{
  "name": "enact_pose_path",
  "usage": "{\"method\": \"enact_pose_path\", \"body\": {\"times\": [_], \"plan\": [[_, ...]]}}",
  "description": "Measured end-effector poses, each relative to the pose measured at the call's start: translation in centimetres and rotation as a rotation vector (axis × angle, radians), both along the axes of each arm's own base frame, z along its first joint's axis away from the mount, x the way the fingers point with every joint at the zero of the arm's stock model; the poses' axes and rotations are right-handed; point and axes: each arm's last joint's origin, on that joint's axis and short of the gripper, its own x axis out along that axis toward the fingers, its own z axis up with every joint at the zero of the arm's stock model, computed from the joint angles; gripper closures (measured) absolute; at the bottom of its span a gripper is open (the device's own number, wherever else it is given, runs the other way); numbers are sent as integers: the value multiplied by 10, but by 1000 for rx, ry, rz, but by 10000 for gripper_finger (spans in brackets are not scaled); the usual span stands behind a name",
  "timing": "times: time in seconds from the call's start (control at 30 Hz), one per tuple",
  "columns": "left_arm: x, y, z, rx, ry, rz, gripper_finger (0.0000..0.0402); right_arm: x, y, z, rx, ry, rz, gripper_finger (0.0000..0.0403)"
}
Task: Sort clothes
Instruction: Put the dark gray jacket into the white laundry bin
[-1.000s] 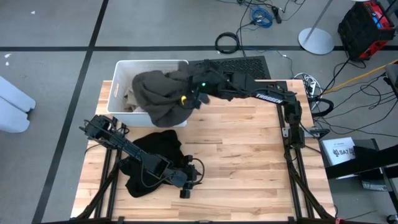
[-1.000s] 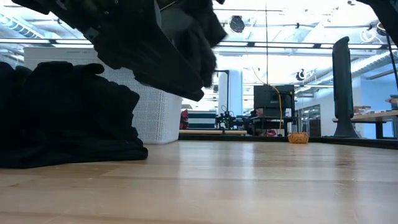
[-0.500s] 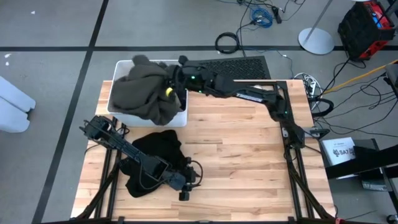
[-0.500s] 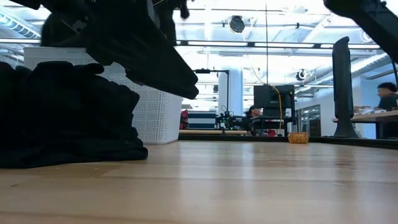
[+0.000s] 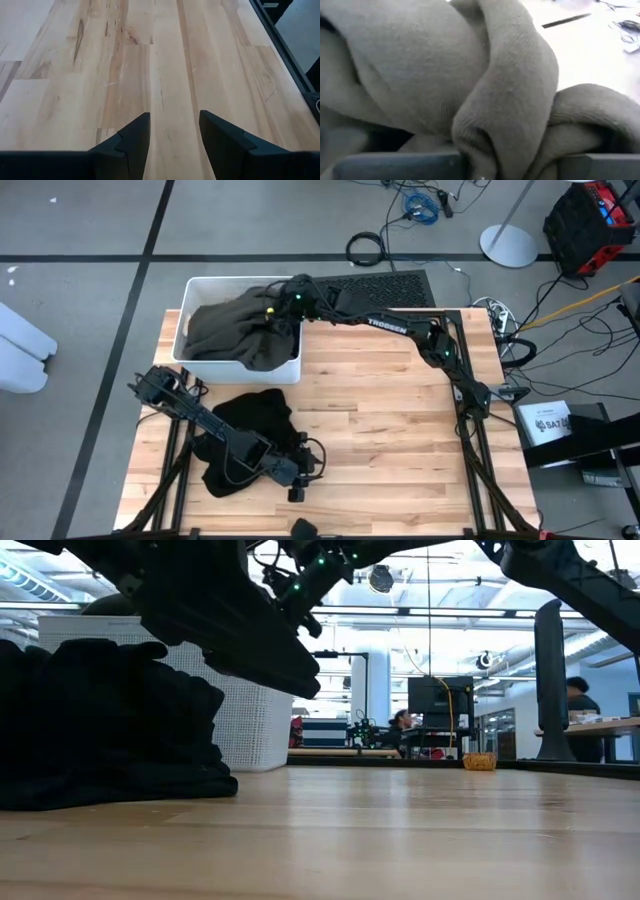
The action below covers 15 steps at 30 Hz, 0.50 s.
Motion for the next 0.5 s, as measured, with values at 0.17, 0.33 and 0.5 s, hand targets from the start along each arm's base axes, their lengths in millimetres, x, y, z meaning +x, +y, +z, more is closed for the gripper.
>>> {"method": "enact_pose_path", "body": {"times": [0.17, 0.33, 0.5], "plan": [[2, 4, 0, 12, -2, 4, 222, -4, -11, -2, 77, -28, -65, 322], [4, 6, 0, 29, -8, -3, 222, -1, -15, -13, 21, 31, -7, 321], [5, 9, 0, 35, -7, -5, 222, -1, -2, -19, -23, 148, 132, 329]]}}
